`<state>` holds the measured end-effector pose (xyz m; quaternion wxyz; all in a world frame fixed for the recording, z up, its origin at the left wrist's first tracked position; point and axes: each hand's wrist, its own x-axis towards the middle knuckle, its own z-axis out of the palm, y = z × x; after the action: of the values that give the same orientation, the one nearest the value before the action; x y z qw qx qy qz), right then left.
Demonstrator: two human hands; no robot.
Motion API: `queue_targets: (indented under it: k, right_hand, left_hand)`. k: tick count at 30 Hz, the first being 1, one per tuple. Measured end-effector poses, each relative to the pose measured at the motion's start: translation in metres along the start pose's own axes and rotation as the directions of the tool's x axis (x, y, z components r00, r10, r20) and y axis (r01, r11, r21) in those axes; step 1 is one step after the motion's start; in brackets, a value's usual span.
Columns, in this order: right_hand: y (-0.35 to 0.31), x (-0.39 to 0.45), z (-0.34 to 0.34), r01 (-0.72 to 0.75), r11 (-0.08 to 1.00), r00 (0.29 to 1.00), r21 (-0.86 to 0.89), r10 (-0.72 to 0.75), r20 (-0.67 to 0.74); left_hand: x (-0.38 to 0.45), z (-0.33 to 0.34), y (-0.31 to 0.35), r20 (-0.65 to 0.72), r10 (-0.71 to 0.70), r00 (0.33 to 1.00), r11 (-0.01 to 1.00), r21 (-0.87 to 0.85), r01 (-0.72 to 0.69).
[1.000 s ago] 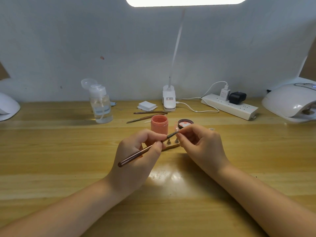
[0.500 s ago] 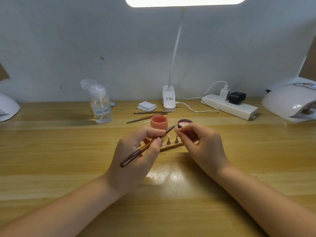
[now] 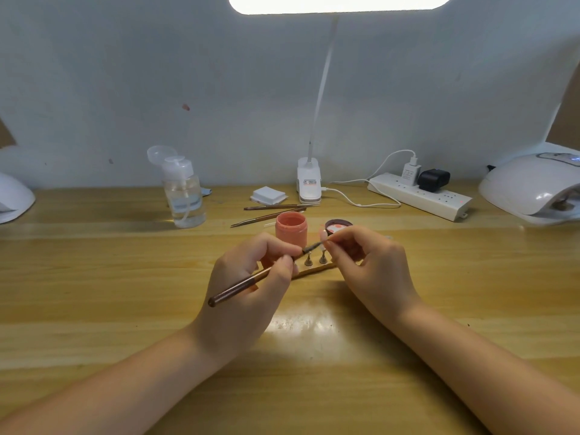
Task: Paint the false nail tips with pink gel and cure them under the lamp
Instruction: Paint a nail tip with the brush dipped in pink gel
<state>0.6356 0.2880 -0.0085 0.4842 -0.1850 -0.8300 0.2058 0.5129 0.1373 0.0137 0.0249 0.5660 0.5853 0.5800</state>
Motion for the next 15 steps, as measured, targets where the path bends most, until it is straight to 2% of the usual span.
queue_targets:
  k: [2, 5, 11, 15]
  right_hand:
    - [0.0, -0.0002, -0.0002, -0.007, 1.0, 1.0, 0.017, 0.006, 0.013]
    - [-0.0007, -0.0007, -0.0002, -0.016, 1.0, 0.999, 0.026, 0.015, 0.03]
    - [-0.0009, -0.0011, -0.0004, -0.049, 0.997, 0.998, 0.057, 0.047, 0.039]
    - [-0.001, -0.001, -0.0003, -0.042, 0.998, 0.998, 0.05, 0.04, 0.042]
  left_hand:
    - [0.001, 0.0025, -0.0003, -0.034, -0.053, 0.998, 0.996, -0.078, 0.05]
    - [0.0005, 0.003, -0.0006, -0.007, -0.113, 0.994, 0.984, -0.141, 0.111]
    - [0.0015, 0.0026, -0.0013, -0.039, -0.128, 0.991, 0.974, -0.195, 0.118]
    - [0.0004, 0.0023, -0.0008, 0.0, -0.129, 0.992, 0.972, -0.2, 0.126]
